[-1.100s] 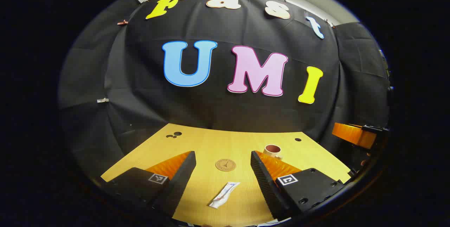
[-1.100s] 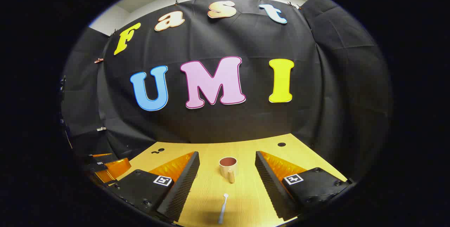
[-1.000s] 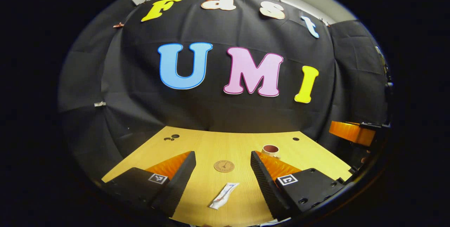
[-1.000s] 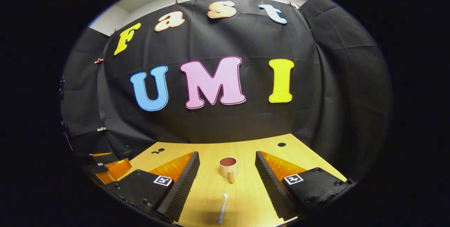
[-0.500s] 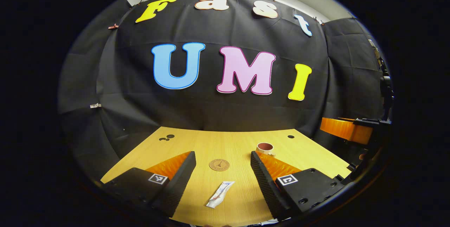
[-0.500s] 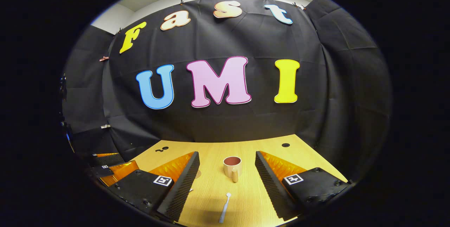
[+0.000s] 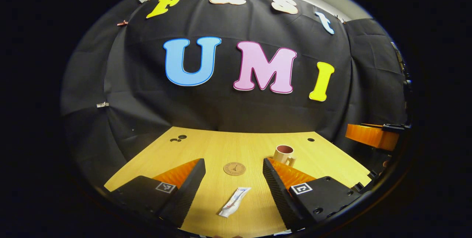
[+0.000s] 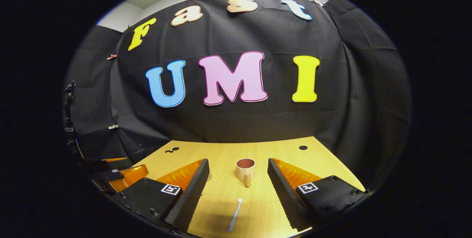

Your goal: Put the toothbrush and toothpaste on the desktop into the cup, then pick up the cup and place it on the coaster on the desktop.

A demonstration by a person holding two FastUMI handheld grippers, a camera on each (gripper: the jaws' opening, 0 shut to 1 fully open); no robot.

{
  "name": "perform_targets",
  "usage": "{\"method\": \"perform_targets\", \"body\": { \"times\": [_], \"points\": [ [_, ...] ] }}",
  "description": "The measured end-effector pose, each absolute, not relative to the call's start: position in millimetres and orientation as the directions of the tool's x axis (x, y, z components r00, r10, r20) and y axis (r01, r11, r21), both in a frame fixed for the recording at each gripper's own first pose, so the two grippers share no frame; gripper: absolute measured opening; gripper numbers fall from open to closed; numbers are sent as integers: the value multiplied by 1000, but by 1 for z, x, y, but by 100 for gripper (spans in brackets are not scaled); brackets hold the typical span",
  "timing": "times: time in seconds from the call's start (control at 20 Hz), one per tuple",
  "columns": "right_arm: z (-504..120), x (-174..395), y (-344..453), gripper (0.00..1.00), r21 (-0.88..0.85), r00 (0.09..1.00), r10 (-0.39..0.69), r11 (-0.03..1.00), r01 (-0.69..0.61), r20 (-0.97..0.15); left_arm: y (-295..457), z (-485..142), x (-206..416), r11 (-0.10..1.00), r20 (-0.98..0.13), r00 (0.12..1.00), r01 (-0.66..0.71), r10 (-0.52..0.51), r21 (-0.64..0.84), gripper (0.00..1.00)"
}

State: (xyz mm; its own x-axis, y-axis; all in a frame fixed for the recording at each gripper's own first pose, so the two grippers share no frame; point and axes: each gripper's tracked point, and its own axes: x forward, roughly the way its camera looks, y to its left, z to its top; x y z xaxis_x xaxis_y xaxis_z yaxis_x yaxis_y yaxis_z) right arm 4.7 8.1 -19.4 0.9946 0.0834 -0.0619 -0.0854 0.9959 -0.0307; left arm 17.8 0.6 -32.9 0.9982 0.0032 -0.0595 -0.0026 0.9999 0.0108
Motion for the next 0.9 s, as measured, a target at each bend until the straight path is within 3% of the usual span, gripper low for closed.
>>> {"method": "perform_targets", "body": {
  "times": [0.7,0.9],
  "points": [
    [-62,36,-13,98,7,970,151,988,-152,-190,-12,-158,94,992,-355,931,118,-92,54,97],
    [-68,45,-27,98,6,965,150,988,-153,-214,2,-203,107,992,-450,891,105,-61,74,98]
  ]
}}
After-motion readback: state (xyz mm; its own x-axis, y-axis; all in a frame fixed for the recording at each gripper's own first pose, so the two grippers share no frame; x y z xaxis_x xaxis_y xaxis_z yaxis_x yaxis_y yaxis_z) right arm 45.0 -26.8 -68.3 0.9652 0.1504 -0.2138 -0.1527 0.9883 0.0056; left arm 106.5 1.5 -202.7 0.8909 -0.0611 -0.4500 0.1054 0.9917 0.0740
